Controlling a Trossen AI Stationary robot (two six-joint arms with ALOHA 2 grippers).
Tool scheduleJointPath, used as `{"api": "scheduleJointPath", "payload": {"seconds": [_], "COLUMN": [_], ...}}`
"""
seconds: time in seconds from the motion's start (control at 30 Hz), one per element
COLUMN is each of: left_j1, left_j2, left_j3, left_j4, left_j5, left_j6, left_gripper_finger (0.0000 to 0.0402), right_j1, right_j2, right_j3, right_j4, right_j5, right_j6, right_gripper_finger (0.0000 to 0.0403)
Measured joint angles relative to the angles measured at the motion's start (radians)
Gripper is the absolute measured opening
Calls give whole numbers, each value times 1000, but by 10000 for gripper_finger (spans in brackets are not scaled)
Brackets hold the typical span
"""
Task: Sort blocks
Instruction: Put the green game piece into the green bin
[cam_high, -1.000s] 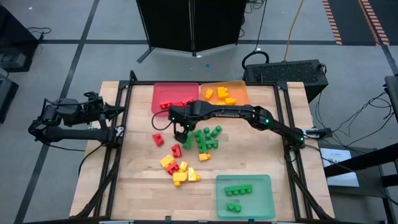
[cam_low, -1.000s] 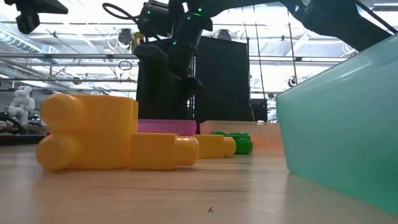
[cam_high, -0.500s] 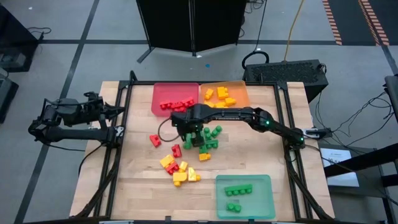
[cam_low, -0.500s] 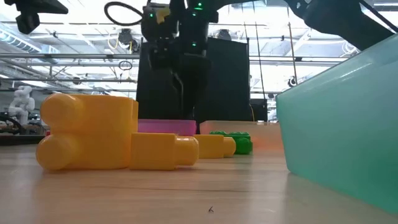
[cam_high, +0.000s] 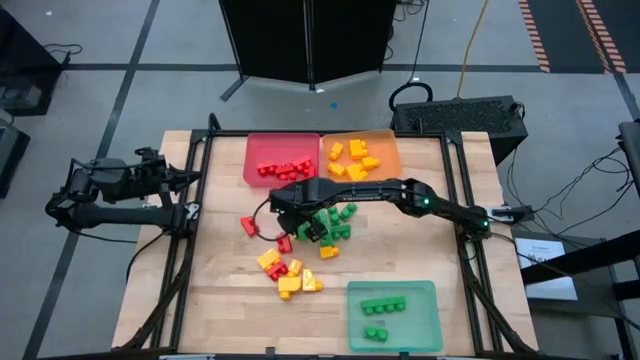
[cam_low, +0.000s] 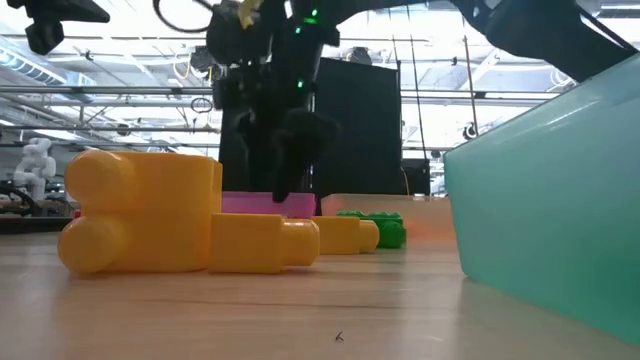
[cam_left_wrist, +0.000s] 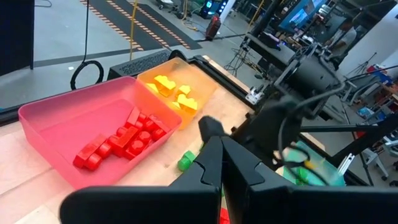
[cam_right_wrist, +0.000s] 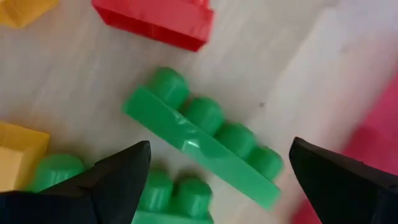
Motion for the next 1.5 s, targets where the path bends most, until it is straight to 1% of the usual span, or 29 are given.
{"api": "scheduleJointPath", "payload": {"seconds": [0.07, 0.23, 0.3, 0.37, 0.47, 0.57, 0.67, 0.7, 0.73, 0.83, 0.9, 1.0, 1.13, 1.2, 1.33, 1.4, 1.5], "left_j1": [0, 0, 0, 1, 1, 1, 1, 1, 1, 1, 0, 0, 1, 1, 0, 1, 1], "left_j2": [0, 0, 0, 0, 0, 0, 0, 0, 0, 0, 0, 0, 0, 0, 0, 0, 0], "left_j3": [0, 0, 0, 0, 0, 0, 0, 0, 0, 0, 0, 0, 0, 0, 0, 0, 0], "left_j4": [0, 0, 0, 0, 0, 0, 0, 0, 0, 0, 0, 0, 0, 0, 0, 0, 0], "left_j5": [-3, -12, -13, -14, -14, -14, -14, -14, -14, -14, -14, -14, -14, -14, -14, -14, -14], "left_j6": [0, 0, 0, 0, 0, -1, 0, 0, 0, 0, 0, 0, 0, 0, 0, 1, 1], "left_gripper_finger": [2, 2, 2, 2, 2, 2, 2, 2, 2, 2, 2, 2, 2, 2, 2, 2, 2], "right_j1": [1, 13, 20, 26, 34, 38, 42, 43, 45, 44, 44, 39, 37, 44, 78, 112, 190], "right_j2": [21, 71, 85, 96, 101, 102, 101, 102, 100, 80, 61, -2, -92, -138, -258, -308, -365], "right_j3": [0, -1, -1, 1, 1, 2, 10, 9, 8, 5, 3, 4, 6, 5, 6, 6, 4], "right_j4": [10, 36, 29, 24, 16, 32, 26, 20, 13, 16, 7, 9, -12, -30, -110, -154, -234], "right_j5": [-19, -4, 29, 66, 82, 108, 140, 145, 154, 136, 106, 81, 60, 36, -92, -129, -152], "right_j6": [-15, -69, -82, -86, -79, -79, -63, -59, -52, -6, 37, 119, 227, 309, 527, 616, 735], "right_gripper_finger": [375, 369, 352, 323, 255, 164, 60, 31, 18, 19, 16, 6, 7, 5, 4, 4, 4]}}
